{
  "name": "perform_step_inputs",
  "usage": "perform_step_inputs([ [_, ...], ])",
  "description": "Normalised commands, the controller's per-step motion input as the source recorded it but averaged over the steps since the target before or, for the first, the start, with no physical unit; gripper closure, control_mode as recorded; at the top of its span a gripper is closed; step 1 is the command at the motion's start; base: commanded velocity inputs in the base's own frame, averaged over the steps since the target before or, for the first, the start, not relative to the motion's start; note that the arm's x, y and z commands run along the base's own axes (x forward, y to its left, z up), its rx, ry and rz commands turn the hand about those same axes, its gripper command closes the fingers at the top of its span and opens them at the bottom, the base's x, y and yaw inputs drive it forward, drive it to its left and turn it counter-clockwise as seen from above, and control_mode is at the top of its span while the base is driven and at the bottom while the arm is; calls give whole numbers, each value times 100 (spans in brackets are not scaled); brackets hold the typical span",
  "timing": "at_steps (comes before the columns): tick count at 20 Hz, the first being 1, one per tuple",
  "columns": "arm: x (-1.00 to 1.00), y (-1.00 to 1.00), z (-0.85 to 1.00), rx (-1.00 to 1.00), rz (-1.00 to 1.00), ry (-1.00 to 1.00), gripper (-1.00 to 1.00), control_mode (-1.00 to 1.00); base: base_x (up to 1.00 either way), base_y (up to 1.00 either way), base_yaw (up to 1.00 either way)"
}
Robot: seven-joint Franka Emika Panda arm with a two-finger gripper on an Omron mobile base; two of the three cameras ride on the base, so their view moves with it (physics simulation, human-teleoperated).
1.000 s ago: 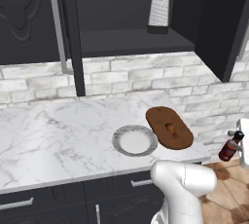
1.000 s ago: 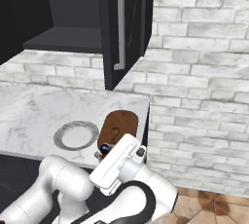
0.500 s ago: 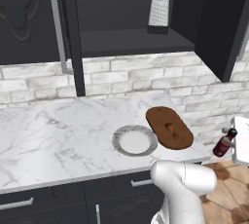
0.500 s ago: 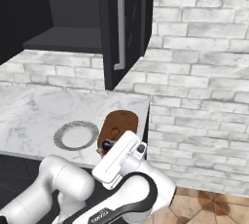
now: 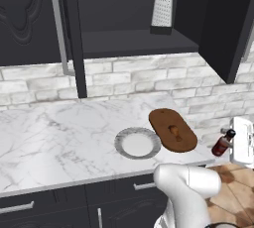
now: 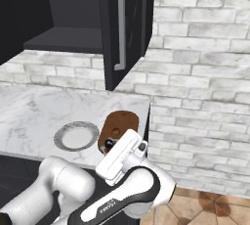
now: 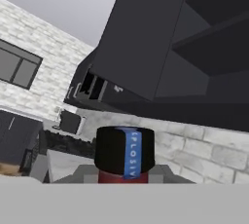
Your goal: Pick the chicken drumstick from the plate and place it on the cutting board. Then pick the condiment bottle from the cabinet and place it next to the cutting board.
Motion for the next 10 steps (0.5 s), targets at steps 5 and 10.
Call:
perform_step_inputs([
  [5, 11, -3, -6, 0, 0, -4, 100, -100, 0, 0, 0],
  [10, 2, -4, -14, 0, 0, -2, 100, -100, 0, 0, 0],
])
